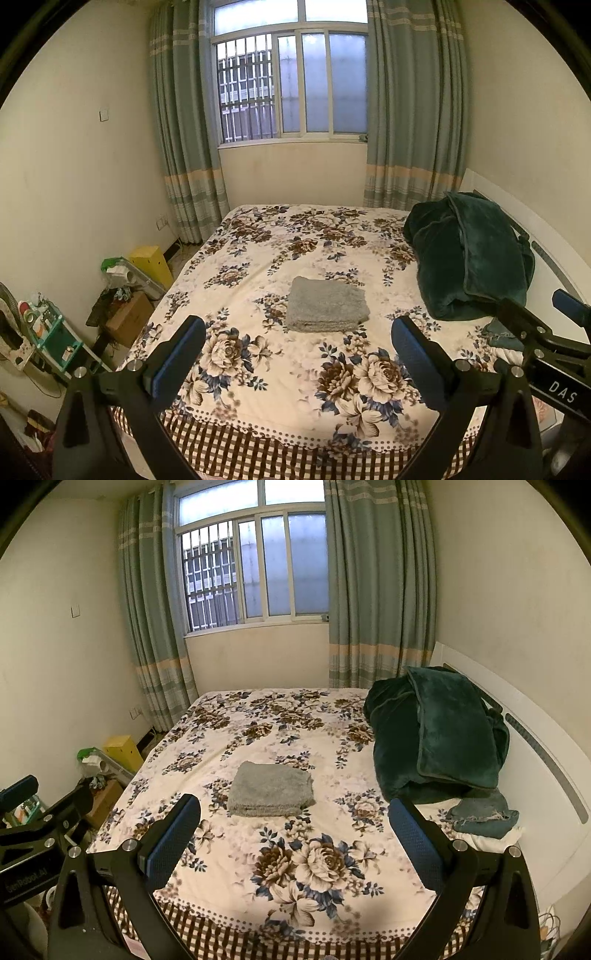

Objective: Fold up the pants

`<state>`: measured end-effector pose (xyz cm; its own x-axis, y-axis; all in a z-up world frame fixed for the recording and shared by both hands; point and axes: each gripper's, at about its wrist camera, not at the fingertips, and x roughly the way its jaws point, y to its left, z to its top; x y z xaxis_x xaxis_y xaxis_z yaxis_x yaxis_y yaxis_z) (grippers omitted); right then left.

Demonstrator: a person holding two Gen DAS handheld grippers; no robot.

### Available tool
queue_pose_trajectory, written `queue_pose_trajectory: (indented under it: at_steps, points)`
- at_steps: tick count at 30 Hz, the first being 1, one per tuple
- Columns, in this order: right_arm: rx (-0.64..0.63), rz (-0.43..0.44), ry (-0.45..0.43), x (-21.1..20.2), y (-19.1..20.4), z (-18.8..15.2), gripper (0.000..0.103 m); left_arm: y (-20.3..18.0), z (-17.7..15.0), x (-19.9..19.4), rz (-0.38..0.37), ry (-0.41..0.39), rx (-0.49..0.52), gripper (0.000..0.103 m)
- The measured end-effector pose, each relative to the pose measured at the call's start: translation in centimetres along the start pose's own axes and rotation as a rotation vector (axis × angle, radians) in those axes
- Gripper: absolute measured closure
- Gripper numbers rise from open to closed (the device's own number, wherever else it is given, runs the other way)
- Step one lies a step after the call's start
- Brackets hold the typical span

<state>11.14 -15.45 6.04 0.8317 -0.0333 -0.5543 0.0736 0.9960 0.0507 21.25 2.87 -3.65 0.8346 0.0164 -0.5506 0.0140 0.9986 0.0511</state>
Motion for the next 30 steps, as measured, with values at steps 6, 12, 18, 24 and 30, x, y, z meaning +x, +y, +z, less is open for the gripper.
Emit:
queue_pose_trajectory:
  at_steps: [6, 12, 18, 24, 30]
  points:
    - [0.007, -0.001, 0.001, -0.06, 0.11, -0.06, 0.0, 0.17, 0.07, -0.02, 0.001, -0.003, 0.001, 0.0]
    - [0.002, 0.003, -0.005, 0.03, -0.01, 0.02, 0.0, 0.37, 0.15, -0.1, -0.001, -0.005, 0.002, 0.0]
    - [0.01, -0.005, -0.015, -0.29, 0.35, -0.62, 0.0, 0.52, 0.25, -0.22, 0.0, -0.006, 0.001, 0.0]
    - [0.012, -0.006, -0.014, -0.49, 0.46, -0.78, 0.0, 0.62, 0.24, -0.2, -0.001, -0.007, 0.002, 0.0]
    - [0.014, -0.01, -0.015, -0.53, 0.38, -0.86, 0.0, 0.71, 0.42, -0.31, 0.0, -0.006, 0.001, 0.0]
